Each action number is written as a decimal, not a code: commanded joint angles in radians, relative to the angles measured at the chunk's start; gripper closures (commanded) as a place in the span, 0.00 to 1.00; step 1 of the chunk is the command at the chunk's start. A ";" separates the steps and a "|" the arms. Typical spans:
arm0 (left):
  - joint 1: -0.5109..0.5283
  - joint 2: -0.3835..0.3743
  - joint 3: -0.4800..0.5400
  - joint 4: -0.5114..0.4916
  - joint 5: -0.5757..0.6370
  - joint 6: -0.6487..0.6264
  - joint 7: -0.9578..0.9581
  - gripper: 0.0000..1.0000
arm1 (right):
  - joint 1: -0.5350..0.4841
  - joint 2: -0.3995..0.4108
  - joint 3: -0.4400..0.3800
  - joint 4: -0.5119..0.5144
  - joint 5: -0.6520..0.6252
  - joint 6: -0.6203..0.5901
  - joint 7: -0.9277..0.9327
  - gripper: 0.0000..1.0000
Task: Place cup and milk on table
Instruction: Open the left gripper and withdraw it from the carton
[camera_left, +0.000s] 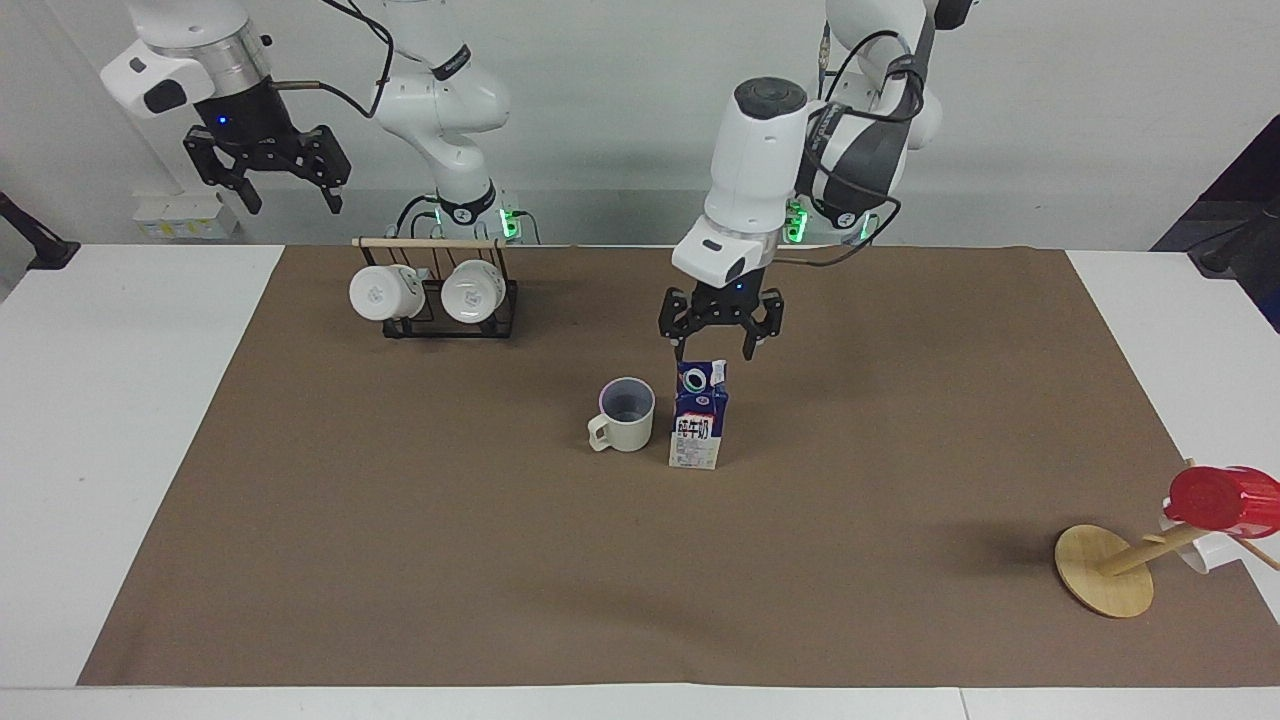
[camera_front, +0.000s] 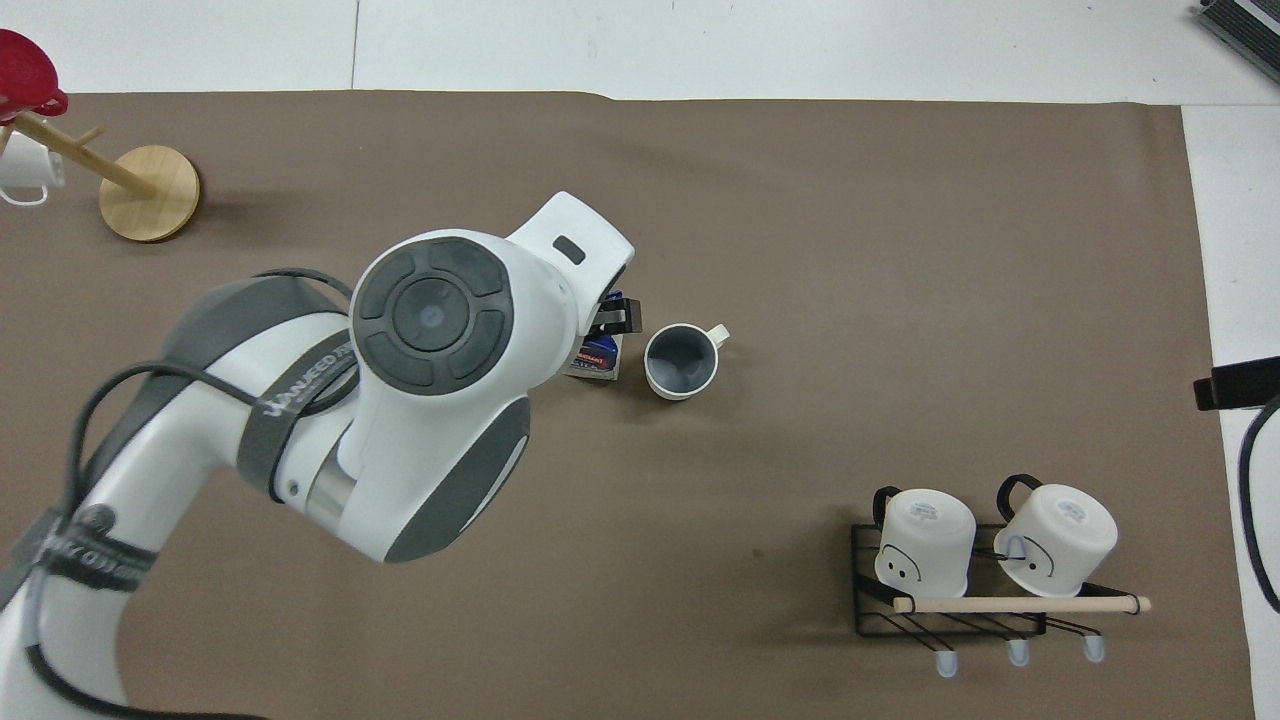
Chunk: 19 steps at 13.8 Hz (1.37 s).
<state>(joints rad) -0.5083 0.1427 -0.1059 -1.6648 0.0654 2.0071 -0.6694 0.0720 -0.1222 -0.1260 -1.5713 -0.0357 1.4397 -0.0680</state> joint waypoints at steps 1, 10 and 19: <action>0.062 -0.077 0.003 -0.042 -0.004 -0.059 0.065 0.00 | -0.008 0.012 0.003 0.020 0.037 0.005 0.048 0.00; 0.287 -0.212 0.014 -0.158 -0.010 -0.160 0.483 0.00 | -0.006 0.009 0.003 0.004 0.024 0.025 0.048 0.00; 0.501 -0.177 0.025 0.114 -0.078 -0.401 0.766 0.00 | -0.017 0.010 0.002 0.008 0.025 0.027 0.008 0.00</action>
<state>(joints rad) -0.0390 -0.0590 -0.0729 -1.6230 -0.0042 1.6782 0.0562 0.0709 -0.1098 -0.1269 -1.5674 -0.0144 1.4608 -0.0405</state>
